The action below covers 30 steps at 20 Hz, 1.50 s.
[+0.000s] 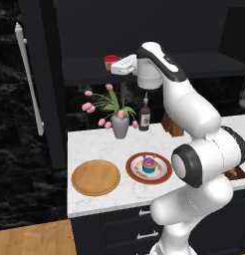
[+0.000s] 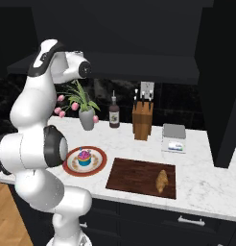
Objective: From the different types of pastries on the counter, select a croissant and place it on the cutting board. Then retrieve a jar of jam from the cabinet and place it alongside the croissant on the cutting board.
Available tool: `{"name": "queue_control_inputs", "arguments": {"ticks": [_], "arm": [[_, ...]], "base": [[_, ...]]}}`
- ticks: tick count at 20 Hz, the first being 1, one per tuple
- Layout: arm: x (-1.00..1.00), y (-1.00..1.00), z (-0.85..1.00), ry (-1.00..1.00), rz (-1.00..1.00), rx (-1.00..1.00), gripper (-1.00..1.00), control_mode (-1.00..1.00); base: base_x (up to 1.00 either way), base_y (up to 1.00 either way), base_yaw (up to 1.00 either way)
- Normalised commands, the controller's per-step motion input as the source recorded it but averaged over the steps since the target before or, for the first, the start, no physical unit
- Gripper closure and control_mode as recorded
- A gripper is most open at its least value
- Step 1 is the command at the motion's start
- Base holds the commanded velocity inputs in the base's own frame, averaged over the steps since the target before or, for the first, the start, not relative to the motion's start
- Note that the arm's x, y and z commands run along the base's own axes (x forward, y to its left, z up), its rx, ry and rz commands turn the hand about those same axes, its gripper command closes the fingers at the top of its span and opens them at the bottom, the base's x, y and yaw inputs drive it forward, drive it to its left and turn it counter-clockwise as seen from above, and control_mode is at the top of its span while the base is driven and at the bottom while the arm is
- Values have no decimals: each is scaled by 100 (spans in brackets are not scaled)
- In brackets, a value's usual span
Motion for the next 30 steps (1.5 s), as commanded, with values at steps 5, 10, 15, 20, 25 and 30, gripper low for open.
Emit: {"name": "queue_control_inputs", "arguments": {"ticks": [5,10,15,20,25,30], "arm": [[82,13,-38,1,0,0,-100,-100],[2,8,-36,1,11,-3,100,-100],[-52,-1,-6,0,13,-4,100,-100],[-15,-7,48,0,0,0,100,-100],[-43,-12,40,4,-3,-1,100,-100],[-100,-53,7,3,0,-10,100,-100]], "base": [[0,0,0],[0,0,0],[0,0,0],[0,0,0],[0,0,0],[0,0,0]]}}
